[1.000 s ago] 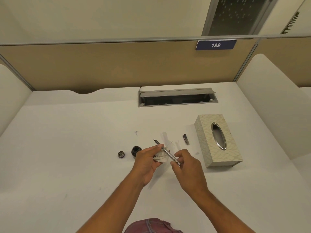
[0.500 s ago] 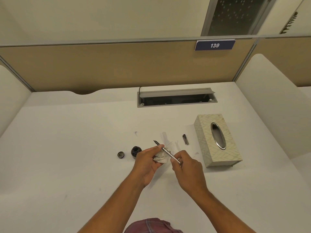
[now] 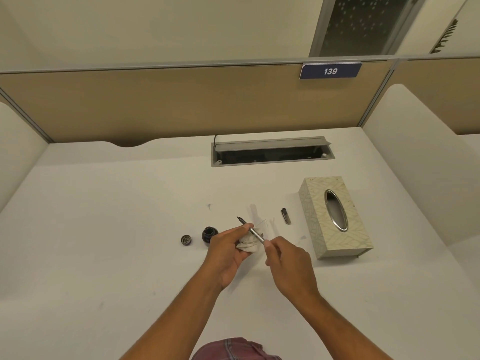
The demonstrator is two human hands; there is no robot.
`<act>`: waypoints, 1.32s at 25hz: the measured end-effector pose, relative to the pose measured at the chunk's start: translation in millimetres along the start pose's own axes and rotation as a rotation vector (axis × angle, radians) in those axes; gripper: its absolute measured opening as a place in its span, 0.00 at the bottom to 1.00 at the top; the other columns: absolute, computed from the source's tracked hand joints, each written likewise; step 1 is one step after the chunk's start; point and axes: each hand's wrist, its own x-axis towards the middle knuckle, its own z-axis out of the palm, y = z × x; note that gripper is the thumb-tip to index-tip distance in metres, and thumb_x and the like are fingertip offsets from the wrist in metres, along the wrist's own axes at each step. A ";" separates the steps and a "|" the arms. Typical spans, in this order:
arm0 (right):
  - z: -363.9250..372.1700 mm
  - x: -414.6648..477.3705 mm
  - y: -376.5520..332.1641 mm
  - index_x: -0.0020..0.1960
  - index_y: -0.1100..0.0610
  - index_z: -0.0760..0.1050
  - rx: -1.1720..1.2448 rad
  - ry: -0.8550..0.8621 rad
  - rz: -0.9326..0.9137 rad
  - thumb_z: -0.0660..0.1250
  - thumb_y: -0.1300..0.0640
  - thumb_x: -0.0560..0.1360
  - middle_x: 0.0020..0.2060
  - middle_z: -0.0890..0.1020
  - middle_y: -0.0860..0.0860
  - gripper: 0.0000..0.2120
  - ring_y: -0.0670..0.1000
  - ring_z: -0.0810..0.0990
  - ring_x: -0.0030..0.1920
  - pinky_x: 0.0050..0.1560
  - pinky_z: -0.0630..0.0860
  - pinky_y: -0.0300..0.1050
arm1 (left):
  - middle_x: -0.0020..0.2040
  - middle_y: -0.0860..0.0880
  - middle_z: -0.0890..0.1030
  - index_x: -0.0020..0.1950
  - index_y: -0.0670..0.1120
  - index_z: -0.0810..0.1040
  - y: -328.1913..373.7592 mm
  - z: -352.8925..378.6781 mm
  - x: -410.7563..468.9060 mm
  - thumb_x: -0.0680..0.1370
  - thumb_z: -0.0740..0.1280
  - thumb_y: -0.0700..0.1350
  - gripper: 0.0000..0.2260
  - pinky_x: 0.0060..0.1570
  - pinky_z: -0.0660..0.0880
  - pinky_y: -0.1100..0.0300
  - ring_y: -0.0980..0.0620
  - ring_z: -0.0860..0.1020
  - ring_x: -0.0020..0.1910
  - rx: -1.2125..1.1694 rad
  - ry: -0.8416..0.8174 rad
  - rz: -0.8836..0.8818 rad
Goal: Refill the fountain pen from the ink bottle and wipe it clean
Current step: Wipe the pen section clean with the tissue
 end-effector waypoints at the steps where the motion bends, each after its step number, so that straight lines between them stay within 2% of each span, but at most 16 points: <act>1: -0.9 0.0 -2.2 0.53 0.45 0.74 -0.002 -0.008 0.008 0.56 0.35 0.79 0.34 0.81 0.43 0.17 0.46 0.81 0.37 0.52 0.80 0.53 | 0.57 0.31 0.83 0.46 0.37 0.89 0.0 0.3 -0.2 0.81 0.70 0.38 0.09 0.67 0.75 0.44 0.36 0.78 0.58 0.015 0.012 0.007; 3: -0.2 0.5 -2.3 0.54 0.43 0.70 0.009 -0.001 0.015 0.65 0.42 0.80 0.33 0.78 0.41 0.08 0.45 0.80 0.36 0.52 0.79 0.51 | 0.57 0.33 0.84 0.46 0.38 0.90 1.0 2.6 -2.6 0.79 0.72 0.38 0.07 0.67 0.76 0.44 0.36 0.78 0.58 0.032 0.003 0.006; 6: 6.1 2.8 4.7 0.52 0.46 0.72 0.019 0.026 -0.004 0.63 0.46 0.82 0.35 0.82 0.44 0.05 0.47 0.81 0.37 0.52 0.80 0.55 | 0.55 0.35 0.79 0.46 0.37 0.88 0.9 2.4 -2.2 0.79 0.72 0.39 0.07 0.67 0.74 0.42 0.38 0.73 0.57 0.025 -0.003 -0.002; 9: 7.9 5.0 7.3 0.52 0.49 0.77 0.042 0.022 0.004 0.59 0.45 0.83 0.37 0.84 0.45 0.11 0.47 0.82 0.39 0.52 0.80 0.55 | 0.54 0.34 0.81 0.47 0.36 0.85 0.5 0.8 -1.2 0.80 0.72 0.39 0.06 0.63 0.71 0.44 0.38 0.71 0.57 0.008 0.000 -0.004; 12: 9.9 7.1 11.0 0.58 0.45 0.73 0.109 0.012 0.017 0.66 0.43 0.80 0.38 0.81 0.42 0.10 0.46 0.82 0.40 0.49 0.80 0.48 | 0.55 0.32 0.84 0.45 0.38 0.89 0.4 0.9 -1.2 0.81 0.71 0.39 0.09 0.68 0.75 0.42 0.37 0.78 0.57 0.032 0.021 0.002; 14: 11.4 8.2 13.9 0.55 0.45 0.71 0.099 0.002 0.022 0.69 0.46 0.79 0.36 0.80 0.41 0.09 0.46 0.81 0.38 0.44 0.79 0.43 | 0.55 0.32 0.84 0.45 0.38 0.90 0.2 0.9 -1.5 0.82 0.70 0.38 0.10 0.70 0.75 0.40 0.38 0.79 0.57 0.037 0.024 0.006; 16: 13.8 10.5 17.4 0.51 0.48 0.74 0.116 0.003 0.019 0.66 0.49 0.81 0.36 0.82 0.44 0.04 0.46 0.81 0.36 0.40 0.77 0.41 | 0.55 0.34 0.82 0.45 0.38 0.89 0.7 1.1 -1.4 0.82 0.70 0.38 0.10 0.67 0.75 0.42 0.37 0.77 0.57 0.026 0.013 0.001; 18: 14.6 11.5 18.3 0.50 0.51 0.78 0.158 -0.006 0.031 0.63 0.50 0.83 0.38 0.85 0.46 0.08 0.45 0.82 0.37 0.39 0.74 0.37 | 0.53 0.34 0.83 0.45 0.37 0.88 1.5 0.9 -1.0 0.82 0.70 0.38 0.10 0.64 0.73 0.44 0.37 0.74 0.57 0.013 0.008 -0.003; 20: 14.3 12.0 17.7 0.52 0.51 0.80 0.221 -0.016 0.049 0.62 0.51 0.83 0.38 0.86 0.46 0.09 0.44 0.83 0.38 0.40 0.76 0.37 | 0.51 0.36 0.85 0.45 0.37 0.88 2.3 1.1 -1.6 0.82 0.70 0.38 0.10 0.63 0.71 0.45 0.38 0.73 0.57 0.005 0.002 -0.007; 22: 13.6 11.3 17.6 0.54 0.49 0.78 0.287 -0.017 0.067 0.67 0.48 0.80 0.38 0.86 0.46 0.06 0.45 0.84 0.39 0.40 0.79 0.39 | 0.52 0.36 0.86 0.45 0.37 0.89 2.8 1.4 -1.8 0.82 0.69 0.38 0.10 0.68 0.74 0.43 0.37 0.78 0.57 0.025 0.021 -0.002; 24: 14.0 10.9 17.9 0.51 0.48 0.76 0.317 -0.021 0.084 0.71 0.49 0.78 0.39 0.86 0.46 0.06 0.45 0.84 0.39 0.39 0.79 0.38 | 0.54 0.35 0.86 0.47 0.36 0.89 2.6 1.3 -2.0 0.82 0.69 0.38 0.09 0.70 0.73 0.42 0.38 0.82 0.58 0.024 0.029 0.003; 26: 14.4 11.3 17.9 0.49 0.50 0.77 0.337 -0.044 0.106 0.69 0.52 0.80 0.39 0.87 0.47 0.03 0.45 0.84 0.40 0.43 0.80 0.40 | 0.55 0.34 0.85 0.49 0.35 0.87 2.6 1.1 -2.2 0.83 0.69 0.38 0.09 0.70 0.73 0.41 0.38 0.84 0.58 0.015 0.025 0.005; 27: 13.3 11.0 16.6 0.49 0.52 0.79 0.364 -0.058 0.120 0.66 0.53 0.82 0.38 0.87 0.48 0.05 0.46 0.85 0.40 0.44 0.80 0.41 | 0.55 0.35 0.86 0.51 0.35 0.87 3.0 1.6 -2.8 0.83 0.69 0.38 0.08 0.70 0.74 0.42 0.38 0.85 0.58 0.018 0.027 0.005; 30: 9.4 10.0 13.8 0.50 0.55 0.82 0.450 -0.085 0.168 0.61 0.53 0.84 0.37 0.88 0.49 0.12 0.47 0.86 0.39 0.44 0.77 0.39 | 0.52 0.36 0.87 0.50 0.35 0.87 3.8 3.3 -4.3 0.83 0.69 0.38 0.09 0.69 0.73 0.42 0.38 0.84 0.58 0.019 0.031 0.009; 33: 8.0 8.8 11.9 0.53 0.50 0.78 0.496 -0.092 0.181 0.68 0.49 0.80 0.40 0.88 0.48 0.05 0.46 0.87 0.39 0.42 0.77 0.37 | 0.52 0.36 0.86 0.47 0.37 0.89 5.6 2.9 -4.7 0.83 0.69 0.38 0.11 0.67 0.76 0.43 0.38 0.80 0.57 0.042 0.025 0.016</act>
